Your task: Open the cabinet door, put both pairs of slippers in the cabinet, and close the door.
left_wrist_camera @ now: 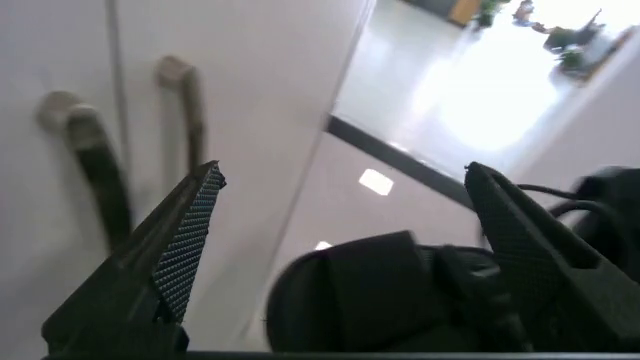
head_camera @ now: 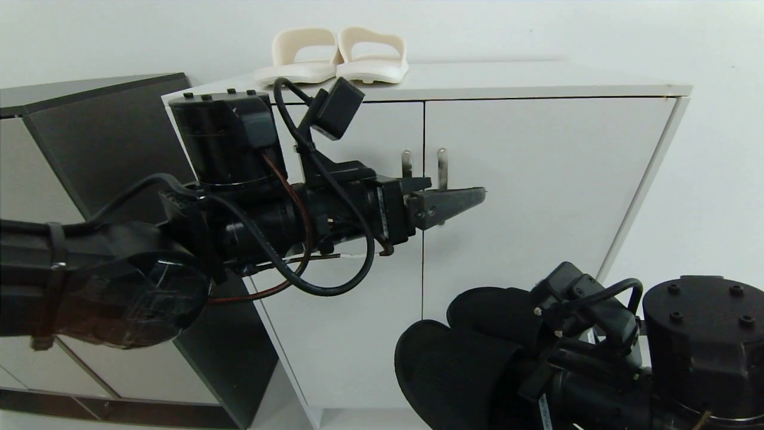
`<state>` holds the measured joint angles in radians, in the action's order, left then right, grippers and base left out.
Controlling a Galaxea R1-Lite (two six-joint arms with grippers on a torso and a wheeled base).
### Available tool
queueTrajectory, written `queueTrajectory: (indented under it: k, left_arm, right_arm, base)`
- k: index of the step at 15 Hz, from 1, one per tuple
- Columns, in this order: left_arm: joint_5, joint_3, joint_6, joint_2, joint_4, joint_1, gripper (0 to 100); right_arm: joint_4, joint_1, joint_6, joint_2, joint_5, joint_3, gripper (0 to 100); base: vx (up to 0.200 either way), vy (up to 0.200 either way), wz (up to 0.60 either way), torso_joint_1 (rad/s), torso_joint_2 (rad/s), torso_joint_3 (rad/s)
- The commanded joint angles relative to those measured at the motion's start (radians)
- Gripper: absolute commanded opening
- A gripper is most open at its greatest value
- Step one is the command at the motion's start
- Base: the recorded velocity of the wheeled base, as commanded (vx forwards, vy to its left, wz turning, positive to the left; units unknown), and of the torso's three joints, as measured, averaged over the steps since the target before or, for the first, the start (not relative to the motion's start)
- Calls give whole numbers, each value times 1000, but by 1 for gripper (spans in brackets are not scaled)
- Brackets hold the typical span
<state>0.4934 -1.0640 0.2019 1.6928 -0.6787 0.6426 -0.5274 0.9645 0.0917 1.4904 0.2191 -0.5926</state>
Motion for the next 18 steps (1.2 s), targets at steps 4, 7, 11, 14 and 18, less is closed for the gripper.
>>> queueTrajectory:
  k: [4, 7, 11, 14, 18]
  left_arm:
    - [-21, -24, -9, 45, 1, -1, 100]
    - [-59, -25, -64, 76, 1, -1, 100]
    - [-81, -67, -70, 122, 1, 0, 100]
    - [-79, -88, -70, 146, 1, 5, 100]
    - [-78, -96, -70, 150, 1, 5, 0]
  right_arm:
    - [0, 0, -3, 2, 0, 0, 0]
    - [1, 0, -6, 7, 2, 2, 0]
    - [1, 0, -10, 7, 2, 2, 0]
    - [1, 2, -10, 5, 0, 2, 0]
    - [3, 2, -12, 1, -7, 19, 0]
  base:
    - [0, 0, 0, 0, 0, 0]
    - [0, 0, 0, 0, 0, 0]
    - [0, 0, 0, 0, 0, 0]
    - [0, 0, 0, 0, 0, 0]
    - [0, 0, 0, 0, 0, 0]
